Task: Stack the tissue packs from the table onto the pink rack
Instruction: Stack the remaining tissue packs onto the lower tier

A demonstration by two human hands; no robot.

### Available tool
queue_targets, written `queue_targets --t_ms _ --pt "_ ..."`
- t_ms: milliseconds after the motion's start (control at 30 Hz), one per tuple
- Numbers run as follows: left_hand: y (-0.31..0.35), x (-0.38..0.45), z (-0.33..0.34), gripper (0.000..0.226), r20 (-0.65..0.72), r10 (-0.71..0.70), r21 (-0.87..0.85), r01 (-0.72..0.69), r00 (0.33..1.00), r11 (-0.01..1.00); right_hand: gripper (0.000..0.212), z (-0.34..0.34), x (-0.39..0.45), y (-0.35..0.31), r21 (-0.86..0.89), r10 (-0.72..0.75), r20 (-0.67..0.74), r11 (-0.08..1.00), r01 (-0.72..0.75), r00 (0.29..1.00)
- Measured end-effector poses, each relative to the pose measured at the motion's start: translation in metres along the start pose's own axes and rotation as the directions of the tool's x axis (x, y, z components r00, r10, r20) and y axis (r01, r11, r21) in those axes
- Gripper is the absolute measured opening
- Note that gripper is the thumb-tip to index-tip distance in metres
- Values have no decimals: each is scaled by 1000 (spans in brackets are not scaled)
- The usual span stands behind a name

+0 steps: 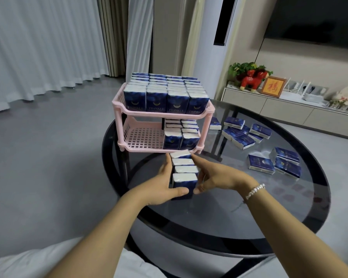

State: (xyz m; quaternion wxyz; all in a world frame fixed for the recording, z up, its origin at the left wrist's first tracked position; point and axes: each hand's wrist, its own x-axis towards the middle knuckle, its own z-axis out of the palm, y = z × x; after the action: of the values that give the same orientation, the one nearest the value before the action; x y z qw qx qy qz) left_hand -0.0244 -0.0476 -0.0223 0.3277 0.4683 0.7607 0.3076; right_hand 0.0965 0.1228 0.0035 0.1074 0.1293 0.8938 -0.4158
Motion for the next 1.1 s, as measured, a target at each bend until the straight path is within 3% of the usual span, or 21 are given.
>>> queue_targets --t_ms 67,233,367,467,667,867,1100 --pt "0 3 2 108 -2 -22 -9 22 1000 1000 103 1 3 1 73 -28 46 997 24 999" --pt "-1 10 4 107 -24 -34 -34 34 999 999 87 7 3 5 72 -79 39 995 76 996" --pt "-3 12 1 112 -84 -2 -69 -4 996 998 97 2 4 4 52 -35 -87 998 40 996" --pt "-5 14 -3 118 -111 10 -91 -20 994 996 108 -7 10 0 84 24 -73 996 -18 997" --pt "-9 16 -9 117 -192 -2 -70 -12 981 997 89 -11 29 -8 220 -7 -28 975 13 1000" --pt "-16 12 -41 115 -298 5 -20 -11 955 1000 86 -9 54 -27 273 -96 -90 955 117 991" --pt "-35 28 -87 104 -386 -15 -124 -36 923 992 89 -18 107 -62 33 -176 -185 982 185 967"
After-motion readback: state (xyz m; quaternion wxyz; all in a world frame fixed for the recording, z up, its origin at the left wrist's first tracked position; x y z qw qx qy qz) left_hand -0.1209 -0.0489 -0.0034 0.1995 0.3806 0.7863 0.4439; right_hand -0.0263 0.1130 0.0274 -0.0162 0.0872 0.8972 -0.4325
